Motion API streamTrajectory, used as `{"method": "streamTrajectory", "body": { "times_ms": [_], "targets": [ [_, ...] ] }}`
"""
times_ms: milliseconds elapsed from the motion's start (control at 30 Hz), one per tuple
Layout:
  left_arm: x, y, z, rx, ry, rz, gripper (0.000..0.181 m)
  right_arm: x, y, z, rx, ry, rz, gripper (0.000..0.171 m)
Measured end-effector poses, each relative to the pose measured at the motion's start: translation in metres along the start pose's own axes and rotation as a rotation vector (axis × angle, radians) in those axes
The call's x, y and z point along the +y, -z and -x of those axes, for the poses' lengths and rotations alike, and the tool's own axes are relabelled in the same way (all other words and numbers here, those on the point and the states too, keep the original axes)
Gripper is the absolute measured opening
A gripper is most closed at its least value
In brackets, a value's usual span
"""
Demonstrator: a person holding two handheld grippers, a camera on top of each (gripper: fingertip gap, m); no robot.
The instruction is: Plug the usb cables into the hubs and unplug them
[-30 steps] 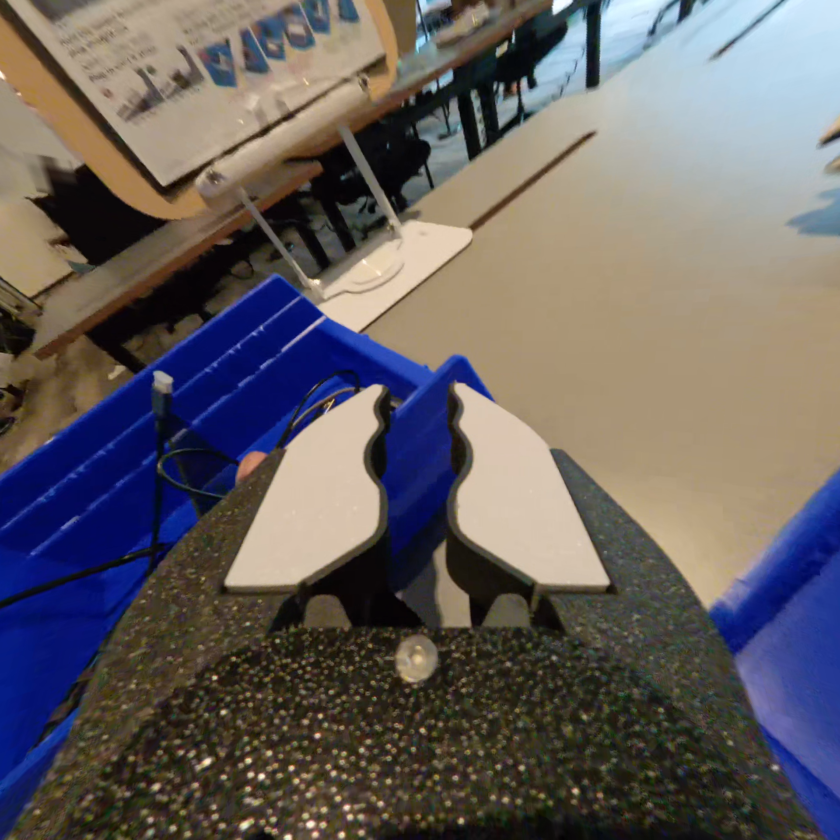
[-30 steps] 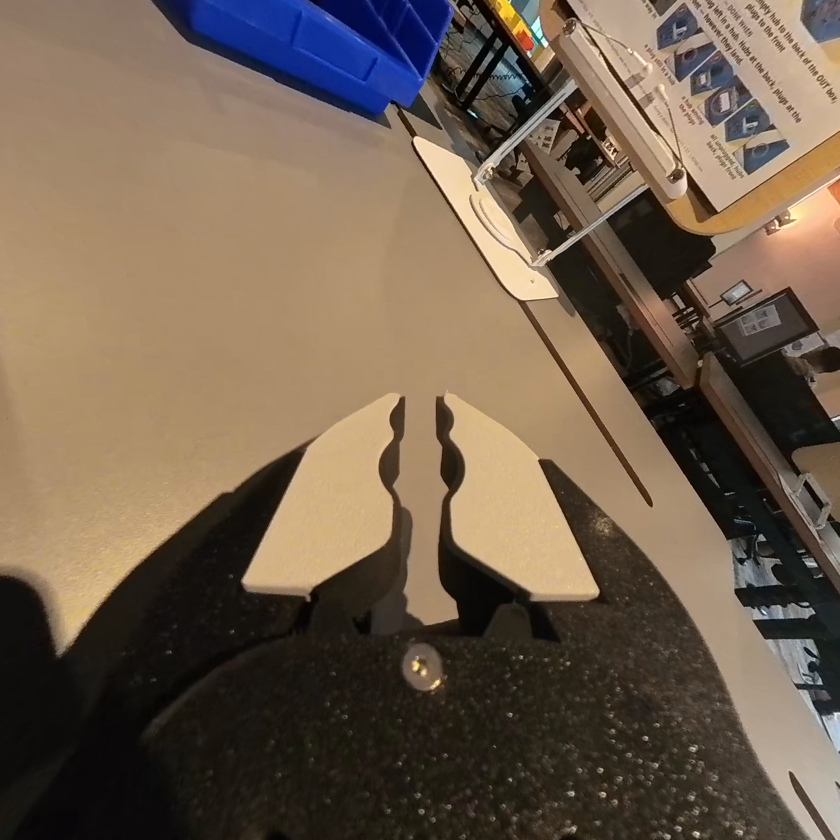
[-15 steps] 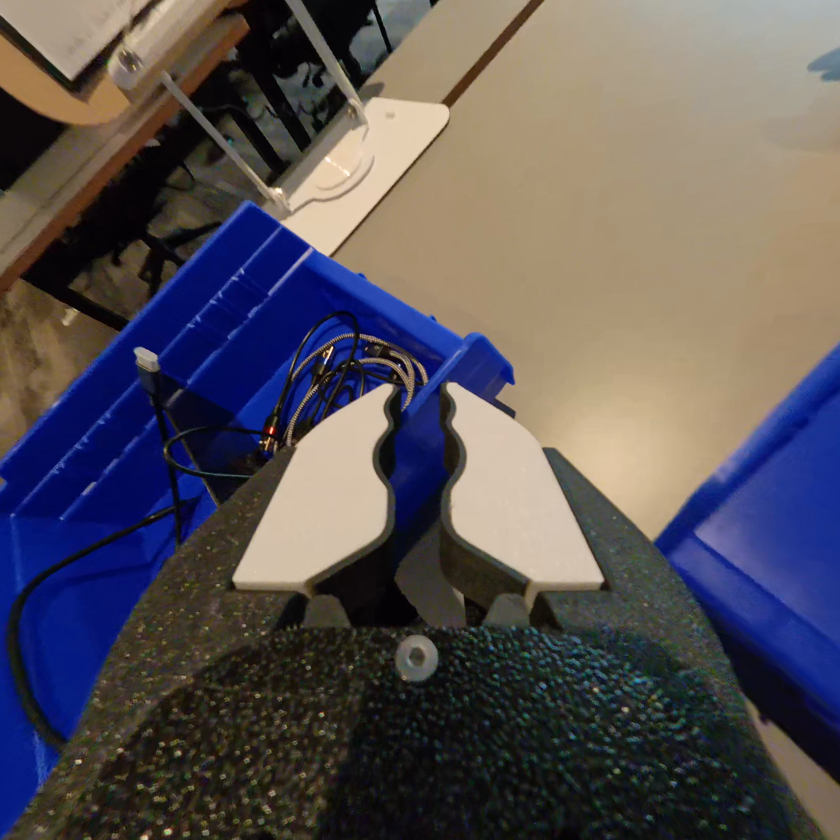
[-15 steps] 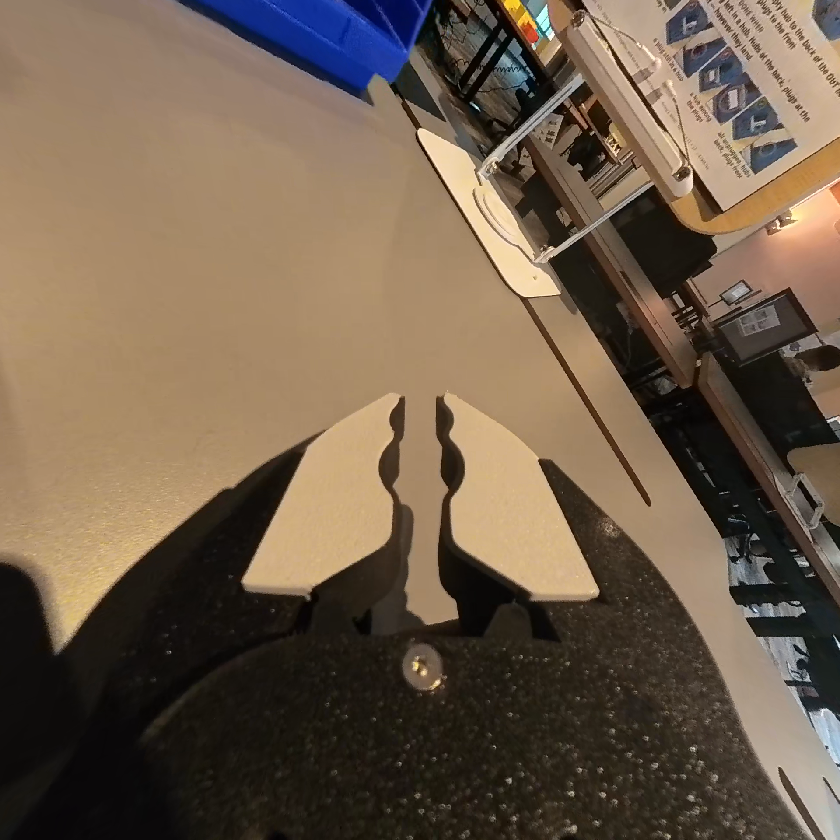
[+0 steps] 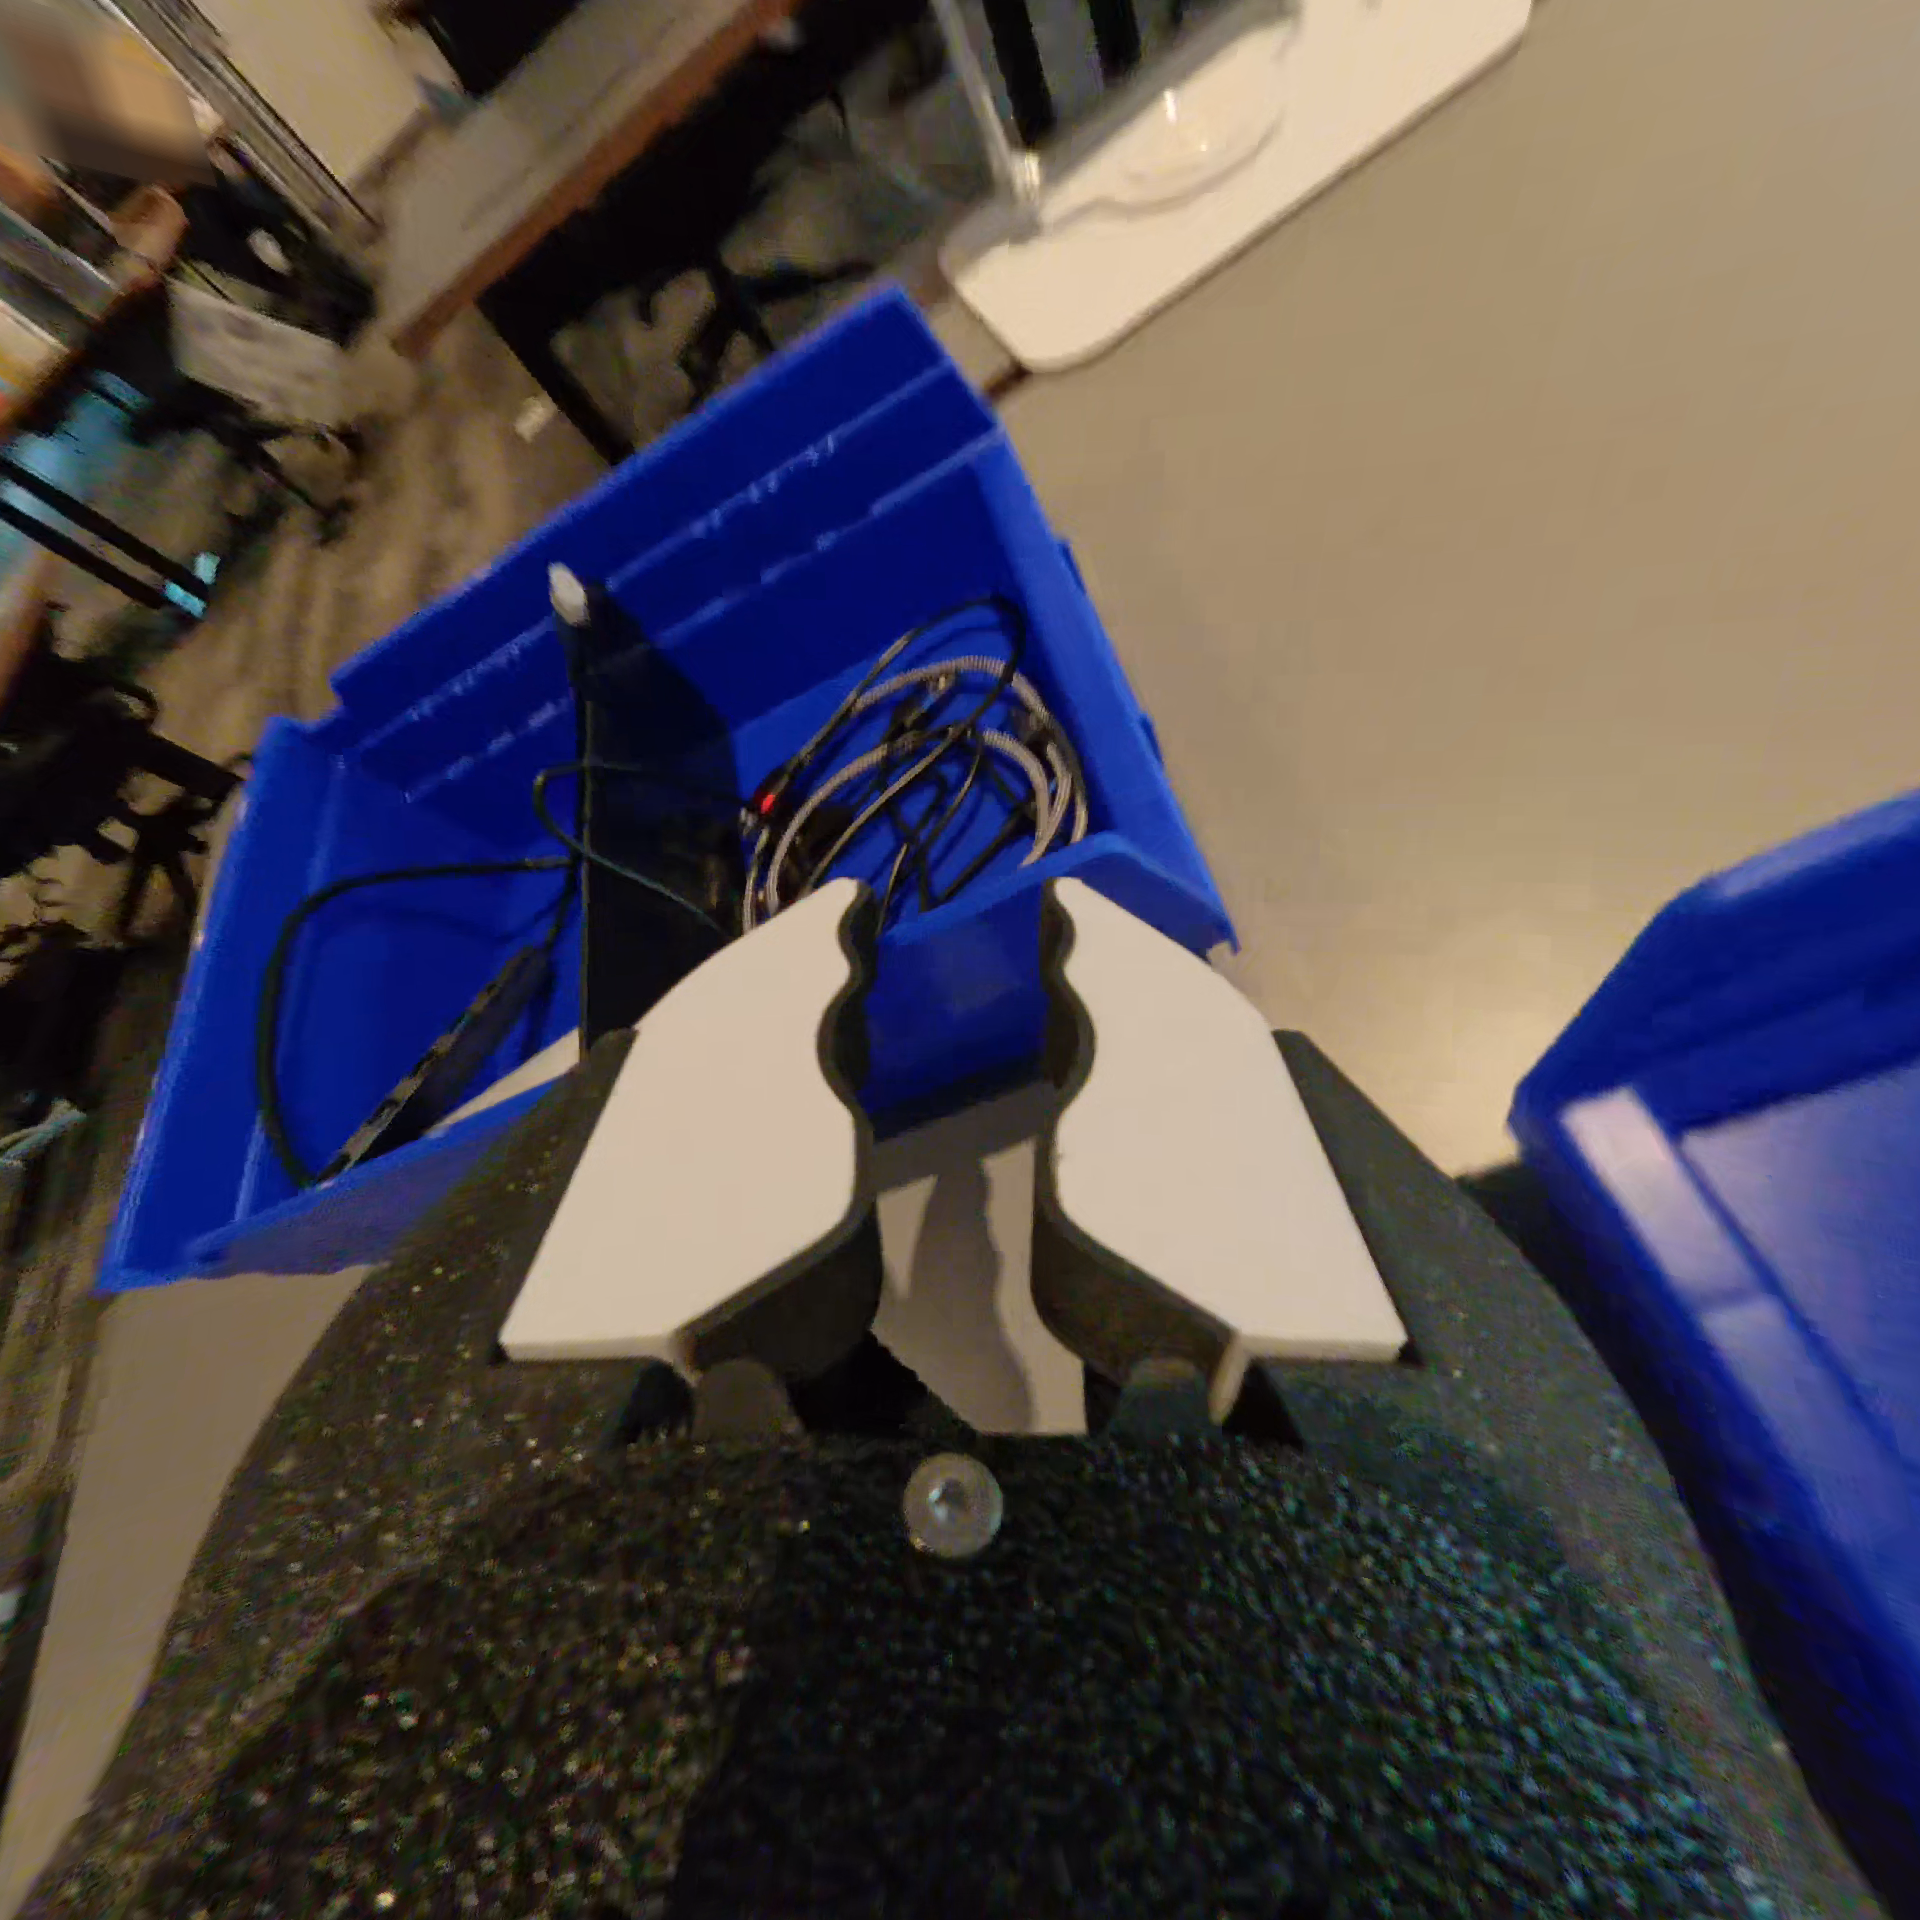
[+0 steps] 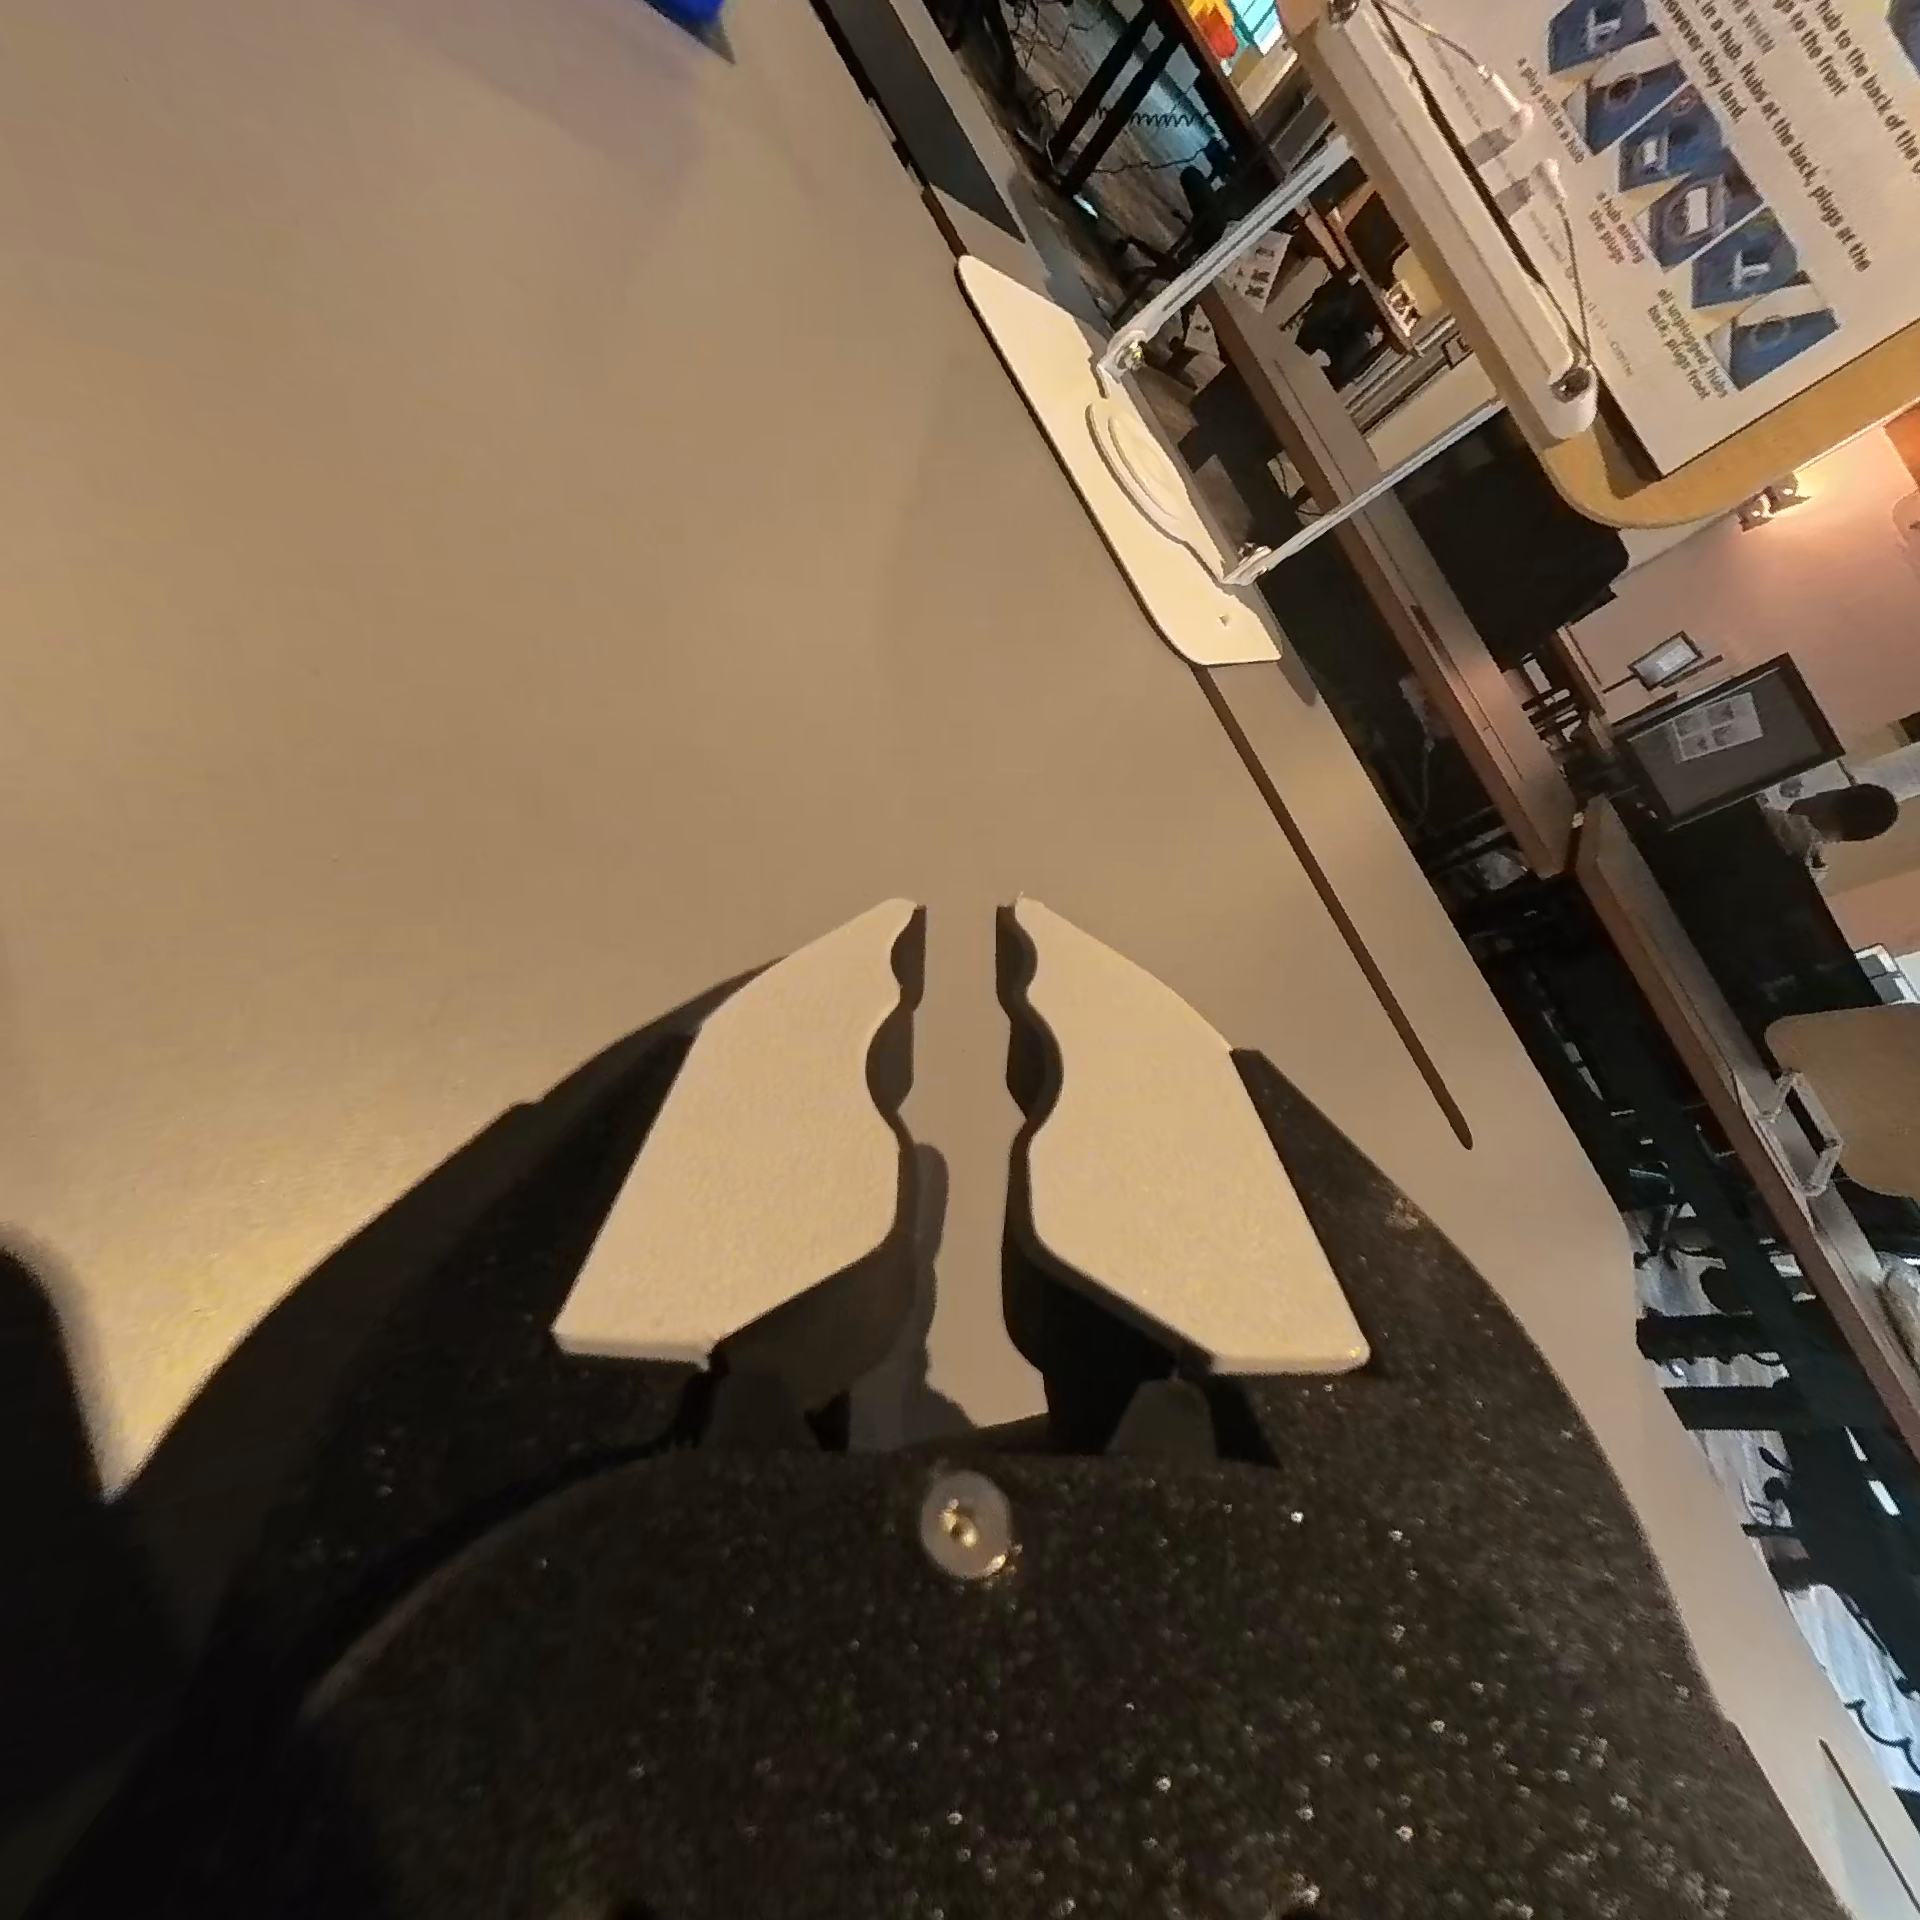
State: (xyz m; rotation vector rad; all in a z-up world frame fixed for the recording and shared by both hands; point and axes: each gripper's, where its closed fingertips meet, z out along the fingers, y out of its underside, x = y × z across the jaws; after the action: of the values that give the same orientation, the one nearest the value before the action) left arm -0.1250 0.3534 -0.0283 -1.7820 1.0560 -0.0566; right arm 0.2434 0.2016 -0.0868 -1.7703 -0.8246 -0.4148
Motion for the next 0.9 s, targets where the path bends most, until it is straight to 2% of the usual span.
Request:
{"method": "streamTrajectory", "body": {
  "times_ms": [133, 267, 333, 467, 567, 633, 900],
  "targets": [
    [-0.025, -0.010, -0.009, -0.091, 0.005, -0.109, 0.043, 0.000, 0.000, 0.002, 0.005, 0.017, 0.008, 0.013],
    [-0.047, -0.004, -0.009, -0.135, -0.005, -0.201, 0.043, 0.001, -0.001, 0.002, 0.001, 0.022, 0.012, 0.013],
    [-0.047, -0.012, -0.011, -0.128, -0.015, -0.182, 0.043, 0.001, -0.001, 0.003, -0.001, 0.024, 0.013, 0.013],
    [-0.018, -0.039, -0.015, -0.122, -0.043, -0.023, 0.051, 0.001, -0.001, 0.004, -0.005, 0.033, 0.014, 0.013],
    [-0.011, -0.030, -0.003, -0.159, -0.009, 0.002, 0.056, 0.000, 0.000, 0.004, -0.007, 0.034, 0.012, 0.013],
    [0.001, -0.023, 0.007, -0.190, 0.018, 0.030, 0.053, 0.001, 0.000, 0.004, -0.007, 0.035, 0.013, 0.013],
    [0.065, 0.019, 0.079, -0.361, 0.188, 0.125, 0.051, 0.001, -0.001, 0.006, -0.007, 0.045, 0.020, 0.013]
  ]
}}
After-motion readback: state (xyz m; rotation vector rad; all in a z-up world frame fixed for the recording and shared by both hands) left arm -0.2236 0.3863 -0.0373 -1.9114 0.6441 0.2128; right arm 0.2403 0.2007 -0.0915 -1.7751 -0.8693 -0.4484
